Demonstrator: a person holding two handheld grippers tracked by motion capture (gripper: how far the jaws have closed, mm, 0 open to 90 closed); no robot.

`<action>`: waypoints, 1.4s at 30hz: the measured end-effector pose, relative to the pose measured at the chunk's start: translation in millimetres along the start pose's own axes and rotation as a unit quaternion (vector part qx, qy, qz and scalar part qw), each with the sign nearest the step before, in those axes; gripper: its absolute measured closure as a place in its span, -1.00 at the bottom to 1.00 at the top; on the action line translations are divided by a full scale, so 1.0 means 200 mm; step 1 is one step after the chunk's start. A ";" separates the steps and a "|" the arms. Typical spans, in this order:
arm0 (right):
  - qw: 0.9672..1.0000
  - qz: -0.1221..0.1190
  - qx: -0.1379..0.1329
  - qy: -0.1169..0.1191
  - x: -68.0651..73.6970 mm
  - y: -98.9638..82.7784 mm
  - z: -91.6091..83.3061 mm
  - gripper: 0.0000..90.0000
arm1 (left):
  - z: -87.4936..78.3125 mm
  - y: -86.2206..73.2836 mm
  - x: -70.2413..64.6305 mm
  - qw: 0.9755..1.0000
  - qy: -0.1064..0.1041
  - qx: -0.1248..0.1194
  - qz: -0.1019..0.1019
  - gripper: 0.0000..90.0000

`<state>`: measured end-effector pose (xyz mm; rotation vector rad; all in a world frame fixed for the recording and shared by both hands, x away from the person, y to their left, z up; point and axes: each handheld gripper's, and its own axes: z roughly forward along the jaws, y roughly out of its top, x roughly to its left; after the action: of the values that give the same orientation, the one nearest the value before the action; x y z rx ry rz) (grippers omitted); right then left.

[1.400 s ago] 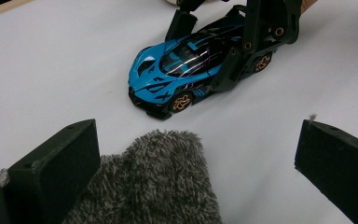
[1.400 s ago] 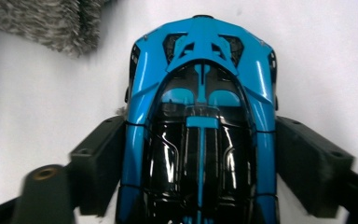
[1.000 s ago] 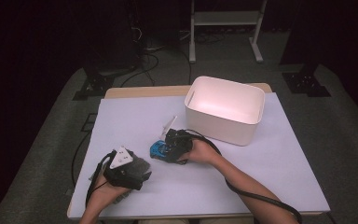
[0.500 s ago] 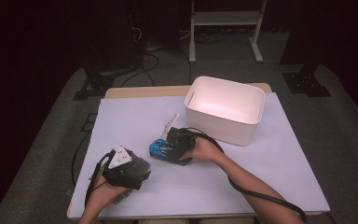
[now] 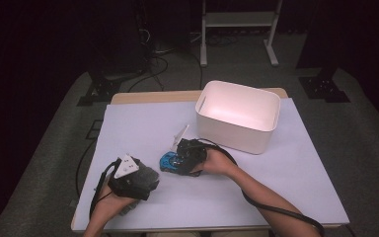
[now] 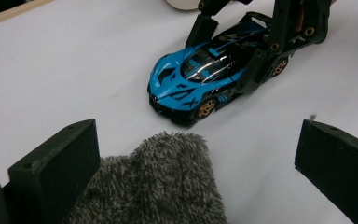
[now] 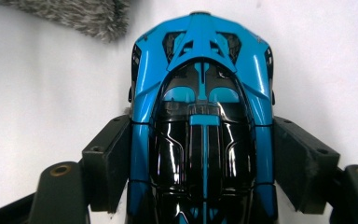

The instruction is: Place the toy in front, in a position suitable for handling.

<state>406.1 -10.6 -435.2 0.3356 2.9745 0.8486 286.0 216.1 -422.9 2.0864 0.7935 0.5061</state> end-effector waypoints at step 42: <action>0.999 0.005 -0.027 -0.022 0.07 -0.05 -0.05 -0.44 | -0.01 0.01 0.00 1.000 0.002 -0.003 0.003 -1.00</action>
<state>389.7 -20.3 -431.8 0.3615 2.9064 0.9081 285.2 216.3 -420.4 2.0833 0.7864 0.5157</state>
